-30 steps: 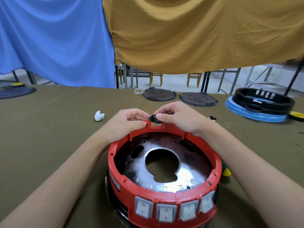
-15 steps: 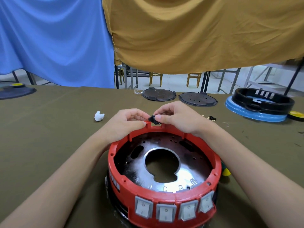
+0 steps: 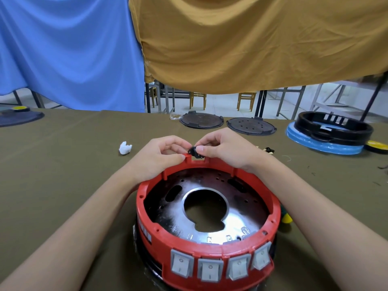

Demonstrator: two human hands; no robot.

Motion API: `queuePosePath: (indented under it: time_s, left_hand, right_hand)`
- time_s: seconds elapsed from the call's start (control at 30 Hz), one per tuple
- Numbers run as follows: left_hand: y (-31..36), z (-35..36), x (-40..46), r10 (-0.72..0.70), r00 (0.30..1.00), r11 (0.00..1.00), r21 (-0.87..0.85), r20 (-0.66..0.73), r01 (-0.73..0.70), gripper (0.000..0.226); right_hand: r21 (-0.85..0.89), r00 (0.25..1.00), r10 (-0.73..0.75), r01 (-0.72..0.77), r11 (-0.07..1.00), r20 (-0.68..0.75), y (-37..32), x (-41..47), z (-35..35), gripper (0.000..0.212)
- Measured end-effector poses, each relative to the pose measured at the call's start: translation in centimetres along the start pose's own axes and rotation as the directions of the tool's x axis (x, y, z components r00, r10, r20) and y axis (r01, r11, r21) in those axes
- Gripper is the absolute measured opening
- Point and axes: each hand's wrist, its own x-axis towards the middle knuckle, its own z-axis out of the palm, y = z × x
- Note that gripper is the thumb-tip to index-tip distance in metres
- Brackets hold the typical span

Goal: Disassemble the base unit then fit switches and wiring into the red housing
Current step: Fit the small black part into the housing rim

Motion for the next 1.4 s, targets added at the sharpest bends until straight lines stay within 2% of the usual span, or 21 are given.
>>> queuePosePath:
  time_s: [0.23, 0.4, 0.53, 0.77, 0.9, 1.4]
  left_hand:
    - [0.34, -0.21, -0.27, 0.082, 0.996, 0.995, 0.053, 0.032, -0.084, 0.039]
    - [0.15, -0.2, -0.13, 0.061, 0.998, 0.995, 0.073, 0.034, -0.063, 0.033]
    - [0.03, -0.2, -0.04, 0.068, 0.997, 0.994, 0.083, 0.03, -0.07, 0.034]
    - [0.06, -0.21, 0.03, 0.071, 0.997, 0.993, 0.093, 0.015, -0.072, 0.037]
    - [-0.04, -0.24, -0.03, 0.074, 0.997, 0.993, 0.087, 0.017, -0.076, 0.035]
    - [0.33, -0.16, -0.15, 0.07, 0.997, 0.99, 0.122, 0.026, -0.073, 0.032]
  right_hand:
    - [0.08, 0.996, 0.092, -0.092, 0.993, -0.001, -0.1, 0.02, -0.3, 0.012]
    - [0.286, 0.979, 0.194, -0.206, 0.936, 0.069, 0.37, 0.03, -0.61, 0.016]
    - [0.336, 0.965, 0.262, -0.248, 0.909, 0.002, 0.55, 0.32, -0.64, 0.015]
    - [0.366, 0.97, 0.242, -0.217, 0.905, -0.023, 0.6, 0.13, -0.63, 0.009]
    - [0.322, 0.973, 0.222, -0.192, 0.927, -0.06, 0.62, 0.14, -0.57, 0.009]
    - [0.322, 0.967, 0.253, -0.235, 0.917, -0.017, 0.13, -0.15, -0.69, 0.007]
